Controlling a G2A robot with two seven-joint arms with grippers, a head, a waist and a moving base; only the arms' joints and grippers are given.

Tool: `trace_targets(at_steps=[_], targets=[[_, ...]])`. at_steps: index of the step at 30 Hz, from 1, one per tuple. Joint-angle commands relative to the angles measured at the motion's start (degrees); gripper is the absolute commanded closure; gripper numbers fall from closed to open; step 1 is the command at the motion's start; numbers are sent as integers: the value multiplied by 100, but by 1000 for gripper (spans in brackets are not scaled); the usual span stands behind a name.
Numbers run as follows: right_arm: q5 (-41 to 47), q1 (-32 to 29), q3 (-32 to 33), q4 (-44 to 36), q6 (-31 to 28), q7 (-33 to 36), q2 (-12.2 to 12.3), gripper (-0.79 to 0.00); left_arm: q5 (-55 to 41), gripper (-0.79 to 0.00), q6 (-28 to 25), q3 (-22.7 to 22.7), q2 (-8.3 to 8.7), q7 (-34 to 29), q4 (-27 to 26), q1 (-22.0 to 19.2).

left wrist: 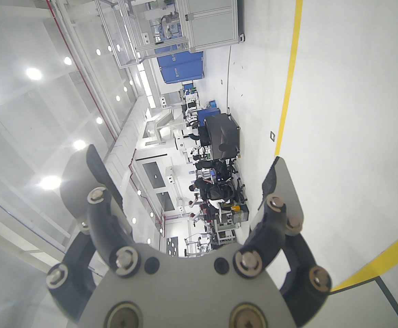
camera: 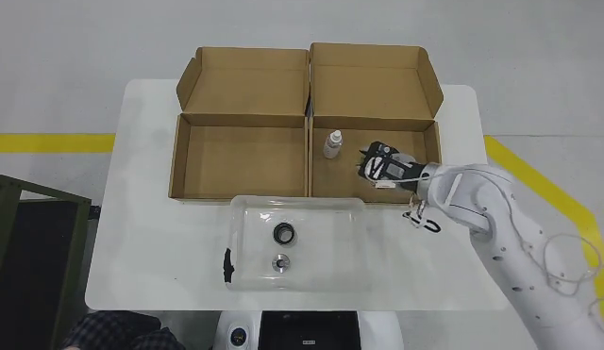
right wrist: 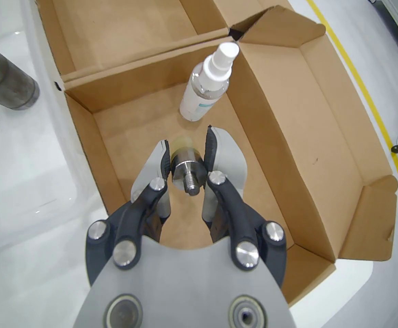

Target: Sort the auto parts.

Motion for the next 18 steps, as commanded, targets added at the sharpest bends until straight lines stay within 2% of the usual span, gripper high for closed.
trace_targets(at_steps=[1, 7, 18], targets=[[-31, 134, -120, 142, -1, 150, -23, 0, 0, -785, 0, 0, 0, 0, 0, 0], [-23, 575, -532, 580, -44, 561, -120, 0, 0, -785, 0, 0, 0, 0, 0, 0], [-150, 1128, -1047, 1188, 94, 778, -287, 0, 0, -785, 0, 0, 0, 0, 0, 0]])
